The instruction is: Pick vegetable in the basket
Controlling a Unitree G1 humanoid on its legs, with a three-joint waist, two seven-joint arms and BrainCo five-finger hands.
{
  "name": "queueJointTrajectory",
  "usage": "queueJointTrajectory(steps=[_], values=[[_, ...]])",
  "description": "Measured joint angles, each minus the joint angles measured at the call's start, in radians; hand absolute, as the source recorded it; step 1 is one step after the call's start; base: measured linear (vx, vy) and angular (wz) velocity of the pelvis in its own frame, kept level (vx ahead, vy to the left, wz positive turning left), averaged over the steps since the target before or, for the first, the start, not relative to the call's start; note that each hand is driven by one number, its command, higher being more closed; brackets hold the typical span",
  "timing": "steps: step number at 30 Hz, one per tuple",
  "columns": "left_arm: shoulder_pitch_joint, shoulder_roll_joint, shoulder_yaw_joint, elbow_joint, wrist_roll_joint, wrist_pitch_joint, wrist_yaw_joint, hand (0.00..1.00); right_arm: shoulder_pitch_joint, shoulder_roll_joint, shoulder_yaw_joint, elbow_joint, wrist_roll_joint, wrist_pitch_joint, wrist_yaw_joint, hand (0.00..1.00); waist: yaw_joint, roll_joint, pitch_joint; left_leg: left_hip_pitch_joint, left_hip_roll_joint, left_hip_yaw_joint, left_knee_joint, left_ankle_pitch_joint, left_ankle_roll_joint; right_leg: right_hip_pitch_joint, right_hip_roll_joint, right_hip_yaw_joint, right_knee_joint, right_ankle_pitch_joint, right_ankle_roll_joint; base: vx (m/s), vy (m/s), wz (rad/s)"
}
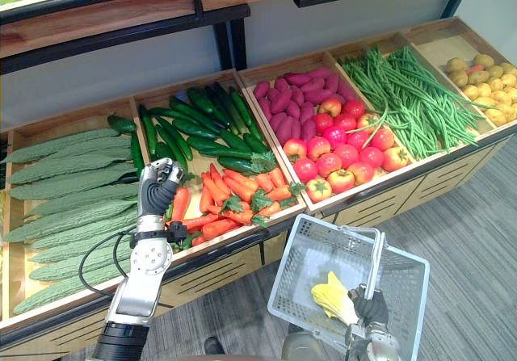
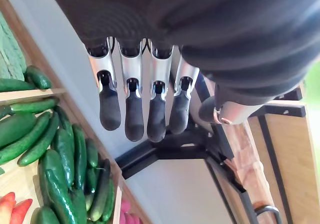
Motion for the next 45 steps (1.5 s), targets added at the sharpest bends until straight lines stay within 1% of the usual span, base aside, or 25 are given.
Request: queueJointTrajectory(steps=[1, 3, 5, 8, 10, 14, 17, 20, 22, 26, 30, 35, 37, 38, 45], values=[[-0.001, 0.008, -0.002, 0.009, 0.013, 0.0, -0.006, 0.0, -0.002, -0.001, 0.0, 0.0, 0.0, 0.0, 0.0, 1.0, -0.001, -0.001, 0.0, -0.004, 0.0, 0.001, 0.0, 0.0, 0.0, -0.005, 0.0, 0.002, 0.001, 0.0, 0.0, 0.0, -0.009, -0.04], [-0.013, 0.049, -0.006, 0.066, 0.051, 0.002, -0.01, 0.0, -0.013, -0.004, 0.002, 0.006, 0.0, 0.0, 0.003, 1.0, -0.015, -0.002, -0.001, -0.017, -0.002, 0.003, -0.002, 0.0, 0.0, -0.02, 0.0, 0.007, 0.0, 0.003, 0.001, 0.0, -0.005, -0.06], [-0.038, 0.08, -0.007, 0.117, 0.089, 0.009, -0.016, 0.0, -0.015, -0.01, 0.003, 0.013, 0.0, 0.0, 0.004, 1.0, -0.02, -0.004, 0.0, -0.021, -0.004, 0.005, -0.001, 0.0, 0.0, -0.026, -0.001, 0.011, 0.0, 0.005, 0.002, 0.01, 0.0, -0.06], [-0.083, 0.127, -0.007, 0.177, 0.121, 0.014, -0.029, 0.0, -0.031, -0.024, 0.005, 0.044, 0.0, 0.0, 0.006, 1.0, -0.028, -0.01, -0.002, -0.034, -0.006, 0.005, 0.0, 0.001, 0.001, -0.041, -0.001, 0.013, 0.001, 0.005, 0.002, 0.0, 0.0, 0.0], [-0.129, 0.165, -0.006, 0.234, 0.133, 0.027, -0.03, 0.0, -0.043, -0.027, 0.008, 0.044, 0.0, -0.001, 0.008, 1.0, -0.043, -0.011, -0.001, -0.06, -0.009, 0.003, 0.001, 0.005, 0.006, -0.066, -0.003, 0.014, 0.001, 0.01, 0.002, 0.0, 0.0, 0.0], [-0.186, 0.183, -0.006, 0.296, 0.138, 0.029, -0.031, 0.0, -0.046, -0.032, 0.007, 0.044, 0.002, -0.001, 0.006, 1.0, -0.045, -0.016, 0.002, -0.08, -0.012, 0.001, 0.001, 0.008, 0.01, -0.084, -0.006, 0.014, 0.003, 0.011, 0.003, 0.0, 0.0, 0.0], [-0.235, 0.197, -0.017, 0.327, 0.157, 0.03, -0.03, 0.0, -0.054, -0.039, 0.011, 0.043, 0.002, -0.002, 0.006, 1.0, -0.046, -0.026, 0.011, -0.104, -0.014, 0.0, 0.001, 0.012, 0.015, -0.113, -0.008, 0.014, 0.013, 0.011, 0.003, 0.0, 0.0, 0.0], [-0.29, 0.215, -0.05, 0.329, 0.175, 0.03, -0.03, 0.0, -0.074, -0.039, 0.027, 0.035, 0.005, -0.005, 0.004, 1.0, -0.045, -0.043, 0.042, -0.133, -0.017, -0.002, 0.002, 0.018, 0.02, -0.147, -0.011, 0.012, 0.03, 0.011, 0.003, -0.01, -0.006, 0.03], [-0.342, 0.216, -0.068, 0.35, 0.198, 0.03, -0.03, 0.0, -0.087, -0.039, 0.046, 0.002, 0.013, -0.008, 0.004, 1.0, -0.044, -0.053, 0.076, -0.157, -0.018, -0.005, 0.006, 0.018, 0.02, -0.17, -0.015, 0.01, 0.037, 0.012, 0.004, -0.02, -0.006, 0.07], [-0.407, 0.222, -0.095, 0.395, 0.219, 0.046, -0.029, 0.0, -0.083, -0.038, 0.048, -0.039, 0.035, -0.014, -0.001, 1.0, -0.043, -0.054, 0.103, -0.194, -0.017, -0.008, 0.01, 0.018, 0.02, -0.204, -0.02, 0.006, 0.039, 0.015, 0.007, 0.02, -0.002, 0.02], [-0.509, 0.225, -0.098, 0.465, 0.23, 0.062, -0.027, 0.0, -0.074, -0.038, 0.055, -0.092, 0.057, -0.019, -0.007, 1.0, -0.045, -0.059, 0.146, -0.225, -0.013, -0.007, 0.028, 0.018, 0.021, -0.226, -0.022, 0.005, 0.038, 0.017, 0.007, 0.07, 0.002, 0.0], [-0.575, 0.223, -0.113, 0.538, 0.231, 0.069, -0.027, 0.0, -0.056, -0.039, 0.078, -0.129, 0.063, -0.027, -0.021, 1.0, -0.046, -0.065, 0.166, -0.234, 0.001, 0.004, 0.035, 0.016, 0.018, -0.235, -0.017, 0.009, 0.037, 0.02, 0.003, 0.06, -0.005, -0.06], [-0.582, 0.215, -0.114, 0.556, 0.249, 0.069, -0.026, 0.0, -0.055, -0.046, 0.088, -0.134, 0.071, -0.034, -0.021, 1.0, -0.044, -0.062, 0.173, -0.235, 0.005, 0.006, 0.036, 0.015, 0.017, -0.237, -0.014, 0.011, 0.037, 0.02, 0.002, 0.01, -0.012, -0.02], [-0.587, 0.212, -0.114, 0.564, 0.251, 0.068, -0.027, 1.0, -0.055, -0.048, 0.088, -0.134, 0.072, -0.034, -0.021, 1.0, -0.043, -0.062, 0.173, -0.235, 0.005, 0.006, 0.037, 0.015, 0.017, -0.237, -0.014, 0.011, 0.037, 0.02, 0.002, 0.0, 0.0, 0.0], [-0.643, 0.202, -0.111, 0.607, 0.278, 0.066, -0.014, 1.0, -0.048, -0.054, 0.095, -0.165, 0.089, -0.034, -0.021, 1.0, -0.04, -0.061, 0.174, -0.249, 0.006, 0.006, 0.04, 0.015, 0.017, -0.25, -0.015, 0.011, 0.036, 0.03, -0.002, 0.0, 0.0, 0.0]])
